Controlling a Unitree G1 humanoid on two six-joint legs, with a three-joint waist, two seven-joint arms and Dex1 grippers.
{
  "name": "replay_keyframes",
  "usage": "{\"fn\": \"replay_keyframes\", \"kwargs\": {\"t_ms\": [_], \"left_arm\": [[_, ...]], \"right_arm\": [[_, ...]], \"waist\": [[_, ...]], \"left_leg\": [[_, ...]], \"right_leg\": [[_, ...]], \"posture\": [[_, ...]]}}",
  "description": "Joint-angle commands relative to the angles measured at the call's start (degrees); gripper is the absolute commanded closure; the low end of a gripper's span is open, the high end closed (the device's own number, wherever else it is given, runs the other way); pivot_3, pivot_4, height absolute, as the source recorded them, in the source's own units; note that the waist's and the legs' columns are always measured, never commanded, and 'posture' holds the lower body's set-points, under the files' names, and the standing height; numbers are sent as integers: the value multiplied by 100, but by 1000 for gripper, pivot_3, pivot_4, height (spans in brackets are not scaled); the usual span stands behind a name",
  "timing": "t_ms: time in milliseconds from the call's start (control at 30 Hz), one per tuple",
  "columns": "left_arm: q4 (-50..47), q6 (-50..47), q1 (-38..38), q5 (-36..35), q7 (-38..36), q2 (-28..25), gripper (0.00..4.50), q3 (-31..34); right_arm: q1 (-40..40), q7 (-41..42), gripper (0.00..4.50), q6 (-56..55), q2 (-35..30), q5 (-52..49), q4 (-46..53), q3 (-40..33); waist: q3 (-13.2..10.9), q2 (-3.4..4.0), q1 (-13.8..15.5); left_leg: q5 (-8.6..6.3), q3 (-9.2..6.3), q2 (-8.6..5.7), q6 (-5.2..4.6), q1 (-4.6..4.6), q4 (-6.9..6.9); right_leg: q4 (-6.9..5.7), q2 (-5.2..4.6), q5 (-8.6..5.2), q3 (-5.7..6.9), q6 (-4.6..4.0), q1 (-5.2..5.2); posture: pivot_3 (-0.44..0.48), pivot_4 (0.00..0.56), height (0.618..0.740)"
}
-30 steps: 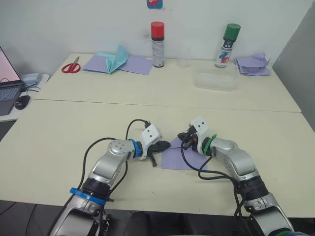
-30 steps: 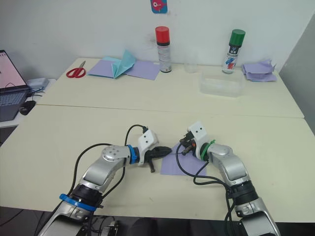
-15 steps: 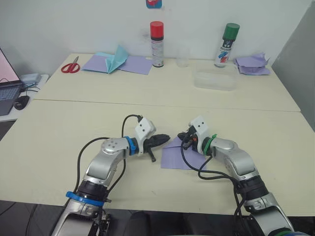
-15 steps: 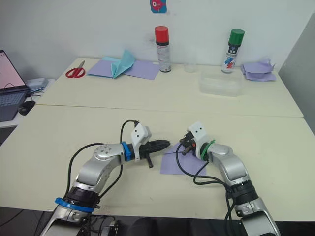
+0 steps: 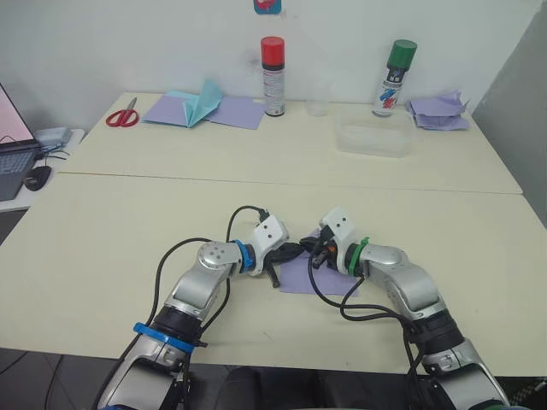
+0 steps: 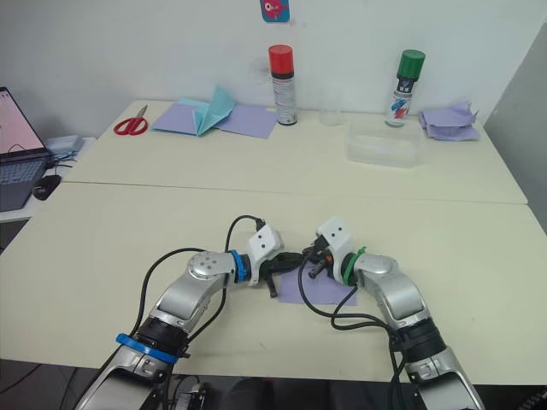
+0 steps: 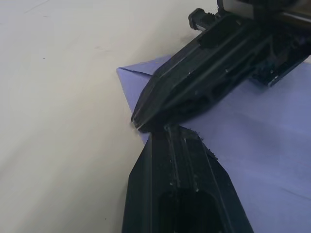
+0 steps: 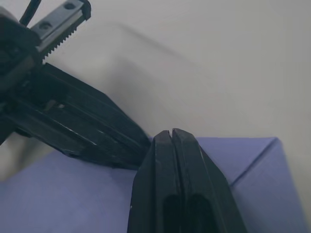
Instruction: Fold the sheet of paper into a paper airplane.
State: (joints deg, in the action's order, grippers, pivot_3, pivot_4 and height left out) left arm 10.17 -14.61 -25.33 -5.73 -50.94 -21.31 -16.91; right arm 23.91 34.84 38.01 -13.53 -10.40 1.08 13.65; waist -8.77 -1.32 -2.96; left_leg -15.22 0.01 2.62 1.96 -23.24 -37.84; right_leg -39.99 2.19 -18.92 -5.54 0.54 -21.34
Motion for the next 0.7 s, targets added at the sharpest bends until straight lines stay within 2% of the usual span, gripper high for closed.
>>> {"fn": "replay_keyframes", "kwargs": {"t_ms": [33, 200, 467, 700], "left_arm": [[194, -23, 45, 147, -71, -27, 4469, -129], [246, 6, 25, 180, -99, -26, 4469, -127], [302, 23, 63, 242, -107, -74, 4469, -146], [363, 65, 46, 296, -137, -92, 4469, -192]], "right_arm": [[83, -141, 4500, 127, 151, -26, 169, 49], [91, -409, 4500, 123, 92, 274, -278, 48], [120, -839, 4500, 30, 209, 225, -616, -448], [281, -1440, 4500, -470, 284, 330, -1159, -837]], "waist": [[0, 0, -1], [1, 0, -5], [1, 0, -11], [2, -1, 18]], "left_leg": [[0, 0, 1, 0, 0, 0], [0, 2, 3, 0, 5, -1], [0, 5, 1, 0, 17, -2], [0, 7, -3, -1, 21, -3]], "right_leg": [[0, 0, 0, 1, 0, 0], [0, 0, 0, 2, 0, 1], [1, 0, 0, -1, 1, 15], [2, -2, -1, -3, 1, 21]], "posture": [[0, 150, 740], [0, 150, 740], [0, 150, 740], [0, 150, 740]]}}
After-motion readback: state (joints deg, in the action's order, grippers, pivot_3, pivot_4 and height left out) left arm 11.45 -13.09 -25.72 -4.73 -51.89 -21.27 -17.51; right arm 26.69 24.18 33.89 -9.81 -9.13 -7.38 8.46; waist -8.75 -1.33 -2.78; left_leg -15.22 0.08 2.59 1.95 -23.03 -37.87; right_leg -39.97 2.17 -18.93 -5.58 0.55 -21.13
